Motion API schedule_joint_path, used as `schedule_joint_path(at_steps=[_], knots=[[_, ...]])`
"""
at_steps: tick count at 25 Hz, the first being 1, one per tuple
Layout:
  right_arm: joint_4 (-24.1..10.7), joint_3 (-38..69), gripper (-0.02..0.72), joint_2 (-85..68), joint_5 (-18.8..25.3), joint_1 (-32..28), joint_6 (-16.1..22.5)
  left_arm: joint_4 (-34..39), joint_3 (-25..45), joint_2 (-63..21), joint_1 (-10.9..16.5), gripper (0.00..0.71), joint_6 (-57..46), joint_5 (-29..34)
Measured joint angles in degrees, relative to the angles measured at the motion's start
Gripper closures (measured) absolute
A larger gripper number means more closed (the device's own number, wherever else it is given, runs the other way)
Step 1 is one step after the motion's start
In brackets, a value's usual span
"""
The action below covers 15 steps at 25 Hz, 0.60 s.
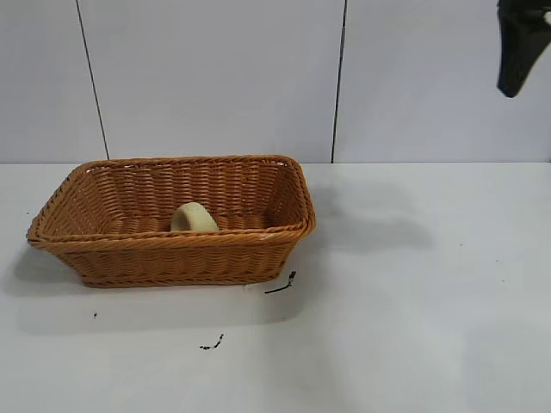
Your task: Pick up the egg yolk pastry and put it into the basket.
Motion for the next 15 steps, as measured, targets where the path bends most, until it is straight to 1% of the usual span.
schedule_joint_path(at_steps=[6,8,11,13,15], knots=[[0.0,22.7,0.010,-26.1,-0.3,0.0,0.0,0.0,0.0,0.0,0.0,0.014,0.0,0.0],[0.0,29.9,0.010,-34.9,-2.7,0.0,0.0,0.0,0.0,0.0,0.0,0.014,0.0,0.0],[0.0,39.0,0.010,-48.3,-8.4,0.0,-0.5,0.0,0.0,0.0,0.0,0.014,0.0,0.0],[0.0,43.7,0.010,-57.3,-10.3,0.0,-0.7,0.0,0.0,0.0,0.0,0.014,0.0,0.0],[0.0,47.4,0.010,-64.6,-10.5,0.0,-0.7,0.0,0.0,0.0,0.0,0.014,0.0,0.0]])
